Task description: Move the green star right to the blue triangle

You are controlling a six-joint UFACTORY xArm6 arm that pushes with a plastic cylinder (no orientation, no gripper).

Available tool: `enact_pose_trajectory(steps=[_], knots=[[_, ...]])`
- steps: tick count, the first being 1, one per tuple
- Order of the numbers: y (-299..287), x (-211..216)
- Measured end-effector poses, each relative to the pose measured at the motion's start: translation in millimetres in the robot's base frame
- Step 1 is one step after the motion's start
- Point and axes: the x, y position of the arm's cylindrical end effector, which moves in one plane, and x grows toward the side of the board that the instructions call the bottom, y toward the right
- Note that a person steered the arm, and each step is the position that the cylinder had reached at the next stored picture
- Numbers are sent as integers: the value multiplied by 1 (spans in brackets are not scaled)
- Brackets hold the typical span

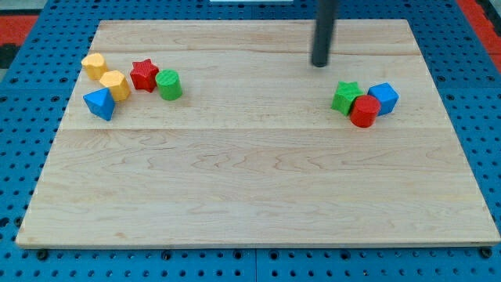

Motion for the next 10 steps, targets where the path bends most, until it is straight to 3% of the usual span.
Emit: enact_pose_trajectory(steps=[1,2,3,6,8,9,10], knots=[[104,24],[131,55],[84,78],[-107,85],[-135,146],[-241,143],[-265,159]])
